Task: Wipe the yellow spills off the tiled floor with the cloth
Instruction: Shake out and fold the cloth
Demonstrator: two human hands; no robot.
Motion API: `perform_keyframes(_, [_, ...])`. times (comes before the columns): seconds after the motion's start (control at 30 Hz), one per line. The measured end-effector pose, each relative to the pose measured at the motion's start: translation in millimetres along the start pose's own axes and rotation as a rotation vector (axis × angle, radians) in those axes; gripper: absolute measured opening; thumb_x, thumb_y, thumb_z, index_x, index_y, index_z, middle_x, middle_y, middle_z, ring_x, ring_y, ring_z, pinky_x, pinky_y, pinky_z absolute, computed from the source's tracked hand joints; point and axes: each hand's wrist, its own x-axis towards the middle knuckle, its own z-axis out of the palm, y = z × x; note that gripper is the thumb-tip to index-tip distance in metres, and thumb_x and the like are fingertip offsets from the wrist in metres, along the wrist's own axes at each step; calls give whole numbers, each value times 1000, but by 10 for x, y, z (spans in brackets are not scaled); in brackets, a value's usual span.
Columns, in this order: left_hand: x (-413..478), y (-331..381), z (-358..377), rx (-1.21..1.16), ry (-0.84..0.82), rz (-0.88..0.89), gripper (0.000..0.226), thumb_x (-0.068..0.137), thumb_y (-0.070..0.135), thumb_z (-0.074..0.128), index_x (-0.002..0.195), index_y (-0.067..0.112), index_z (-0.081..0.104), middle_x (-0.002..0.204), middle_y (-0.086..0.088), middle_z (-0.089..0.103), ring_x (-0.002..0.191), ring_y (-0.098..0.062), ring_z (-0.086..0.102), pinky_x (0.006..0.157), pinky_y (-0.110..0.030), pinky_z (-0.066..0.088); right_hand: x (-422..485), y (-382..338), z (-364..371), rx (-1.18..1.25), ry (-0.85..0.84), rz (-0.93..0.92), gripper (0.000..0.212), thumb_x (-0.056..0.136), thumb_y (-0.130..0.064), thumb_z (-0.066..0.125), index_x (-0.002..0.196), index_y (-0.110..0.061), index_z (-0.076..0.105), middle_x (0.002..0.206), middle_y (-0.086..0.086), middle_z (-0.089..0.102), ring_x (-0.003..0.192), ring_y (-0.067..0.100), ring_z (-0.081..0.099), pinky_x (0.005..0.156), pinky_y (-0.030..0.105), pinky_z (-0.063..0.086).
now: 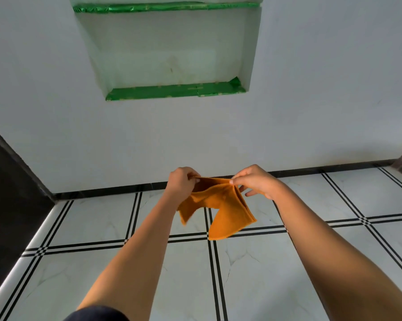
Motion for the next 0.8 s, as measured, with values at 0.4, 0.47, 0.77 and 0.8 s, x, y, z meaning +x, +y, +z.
perform_keyframes(0.4, [63, -40, -121, -288, -126, 36, 15, 85, 7, 63, 97, 13, 68, 88, -6, 60, 86, -18, 54, 74, -22, 46, 102, 32, -6, -147, 348, -156, 17, 92, -25, 59, 103, -14, 67, 88, 0, 57, 85, 18, 54, 75, 32, 48])
perform_keyframes(0.47, [38, -70, -122, -327, -211, 3, 19, 84, 1, 63, 96, 14, 67, 90, -9, 62, 89, -21, 57, 82, -29, 49, 129, 64, -2, -5, 376, -91, 11, 92, -21, 59, 98, -14, 66, 87, 4, 62, 79, 19, 59, 74, 35, 54])
perform_keyframes(0.77, [-126, 66, -98, -408, -609, 30, 15, 87, 6, 60, 100, 7, 67, 98, 0, 65, 93, -14, 58, 71, -18, 52, 183, -51, 110, 789, 359, 126, 17, 78, -9, 75, 78, -5, 58, 78, 12, 62, 75, 25, 63, 72, 35, 56])
perform_keyframes(0.8, [-143, 70, -99, -405, -630, 28, 15, 88, 7, 60, 100, 7, 67, 98, 1, 64, 93, -14, 58, 70, -18, 52, 188, -88, 141, 770, 339, 146, 17, 77, -3, 74, 79, -5, 57, 76, 12, 59, 71, 23, 60, 65, 33, 55])
